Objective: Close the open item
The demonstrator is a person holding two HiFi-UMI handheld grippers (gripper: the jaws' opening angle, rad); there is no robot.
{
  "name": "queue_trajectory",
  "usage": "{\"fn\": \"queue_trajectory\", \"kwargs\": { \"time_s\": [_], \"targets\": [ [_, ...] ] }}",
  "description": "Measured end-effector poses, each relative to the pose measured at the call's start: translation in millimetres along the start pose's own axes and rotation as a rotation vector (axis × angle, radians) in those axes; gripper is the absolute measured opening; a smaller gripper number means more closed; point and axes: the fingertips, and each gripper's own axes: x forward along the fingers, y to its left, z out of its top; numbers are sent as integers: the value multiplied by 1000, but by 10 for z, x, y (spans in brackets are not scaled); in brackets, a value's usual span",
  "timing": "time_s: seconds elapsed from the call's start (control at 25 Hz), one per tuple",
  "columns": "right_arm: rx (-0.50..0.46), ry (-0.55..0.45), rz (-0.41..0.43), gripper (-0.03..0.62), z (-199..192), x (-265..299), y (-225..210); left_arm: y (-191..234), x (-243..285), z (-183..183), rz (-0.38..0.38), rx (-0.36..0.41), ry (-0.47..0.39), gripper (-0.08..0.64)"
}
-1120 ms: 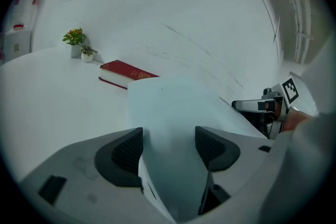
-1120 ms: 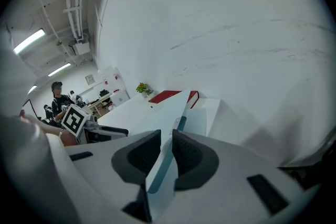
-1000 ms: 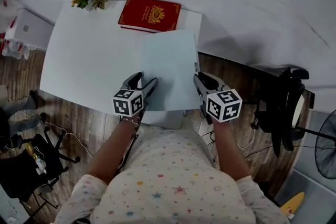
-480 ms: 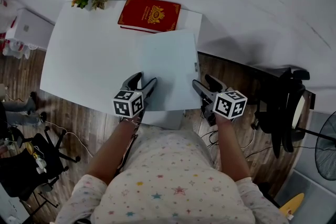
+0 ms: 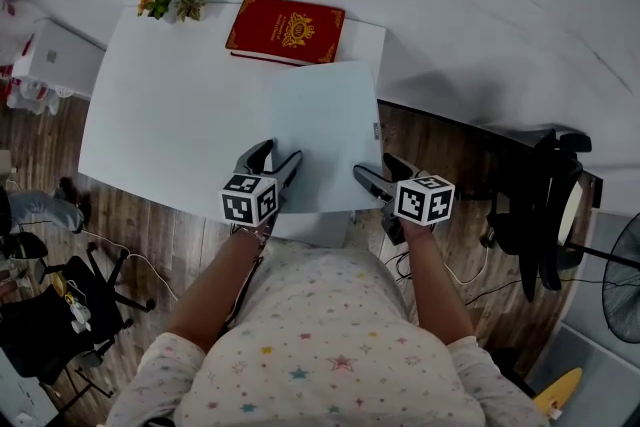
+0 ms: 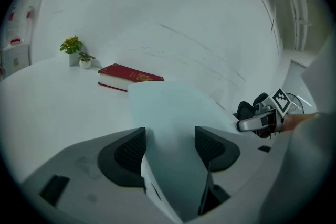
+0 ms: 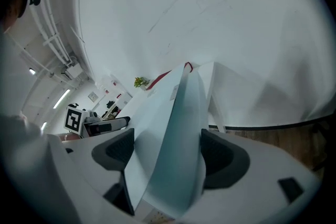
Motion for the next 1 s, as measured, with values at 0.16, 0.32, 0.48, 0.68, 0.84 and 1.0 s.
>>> {"fn": "queue_trajectory", "kwargs": {
  "time_s": [0.16,0.32,0.48,0.68,0.84,1.0],
  "targets": [
    [-16,3,-15,394,2,12,13,-22,10,4,3,22,3,290],
    [-21,8,-21,393,1,12,17,-59,32,0,6,47,9,290],
    [-17,3,-32,385,8,17,19,-91,60,-4,16,73,15,290],
    [-7,-2,-33,373,11,18,15,-90,78,-7,36,64,-3,290],
    [-9,1,-38,364,5,15,7,-91,88,-24,49,101,7,284],
    [-9,10,-42,362,7,17,-10,-69,93,-31,62,142,15,242]
  ]
}}
